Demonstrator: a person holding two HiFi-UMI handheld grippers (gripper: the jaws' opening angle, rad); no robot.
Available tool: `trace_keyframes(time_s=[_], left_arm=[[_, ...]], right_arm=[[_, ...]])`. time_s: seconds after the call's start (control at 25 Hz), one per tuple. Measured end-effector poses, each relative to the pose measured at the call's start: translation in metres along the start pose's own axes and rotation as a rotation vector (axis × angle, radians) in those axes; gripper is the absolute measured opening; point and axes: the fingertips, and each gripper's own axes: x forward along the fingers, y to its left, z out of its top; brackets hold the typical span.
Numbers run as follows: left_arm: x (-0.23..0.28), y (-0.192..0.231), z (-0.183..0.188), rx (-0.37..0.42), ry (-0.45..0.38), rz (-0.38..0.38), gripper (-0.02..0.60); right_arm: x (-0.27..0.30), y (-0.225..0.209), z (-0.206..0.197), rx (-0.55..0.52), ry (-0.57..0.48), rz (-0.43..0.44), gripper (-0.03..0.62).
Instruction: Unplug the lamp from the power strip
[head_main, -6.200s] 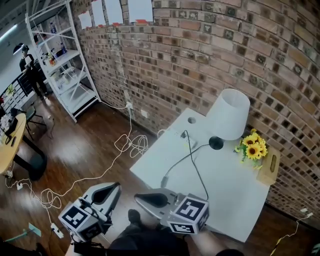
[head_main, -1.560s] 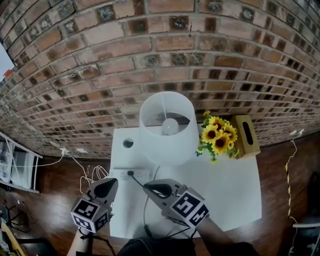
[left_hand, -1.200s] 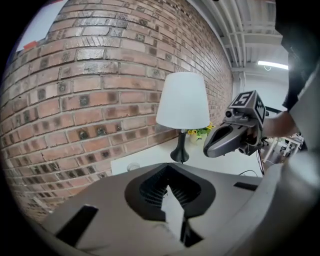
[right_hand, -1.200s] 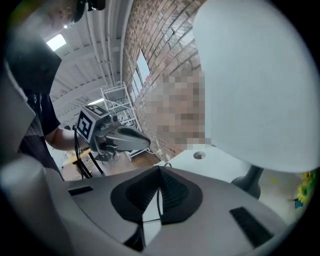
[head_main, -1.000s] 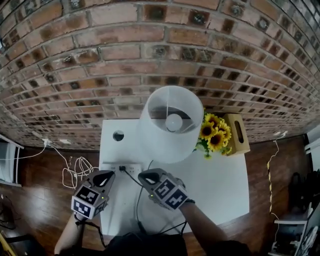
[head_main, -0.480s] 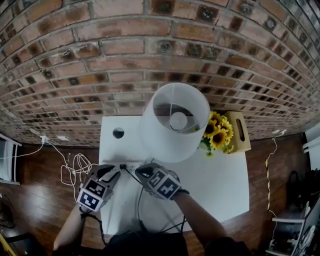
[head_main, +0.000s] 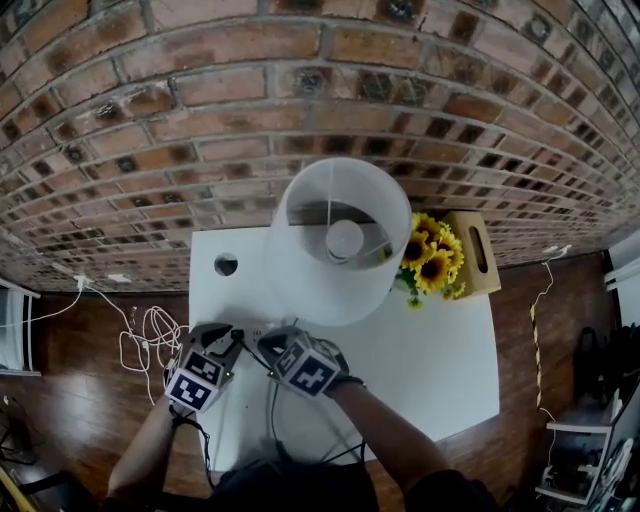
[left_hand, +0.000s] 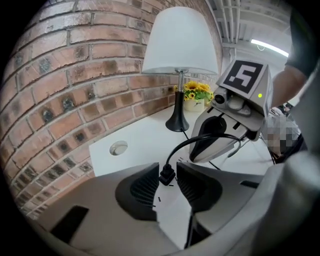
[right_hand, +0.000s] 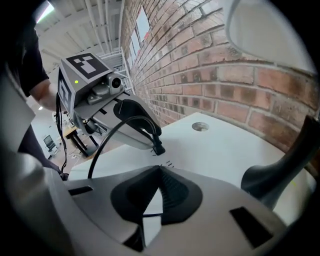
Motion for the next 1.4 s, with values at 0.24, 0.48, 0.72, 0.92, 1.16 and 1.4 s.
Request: trace_keyframes(time_s=[0.24,0.48,0.72,0.92,1.16,1.4], left_arm=[[0.013,0.001,-0.006,0.001,0.025,-0.009,0.127],[0.016,0.002,-0.001,-0.012,0.015,-0.025,0.11],[0.016,0.003,-0.004,-0.033,0.005,-0.039,0.112],[0.016,0.003,-0.004,-0.06,-0.002,-0.041,0.112],[0.016,0.009,-0.007,-0.186,-0.039,-0.026,0.109],[0.015,0.008,-0.005,-0.186,-0.049,-0.028,0.106]], right_arm=[[0.004,-0.005,0.001,0.019,0.0,0.003,-0.006],[0.007,-0.009,0.006,0.009,-0.001,-0.01,-0.006],[0.007,-0.011,0.005,0.102,-0.034,-0.036,-0.006],[0.008,-0.012,0.005,0.125,-0.027,-0.067,-0.005],[0.008,-0.013,0.006,0.17,-0.021,-0.082,-0.003],[0.008,-0.013,0.005,0.178,-0.004,-0.095,-0.003]])
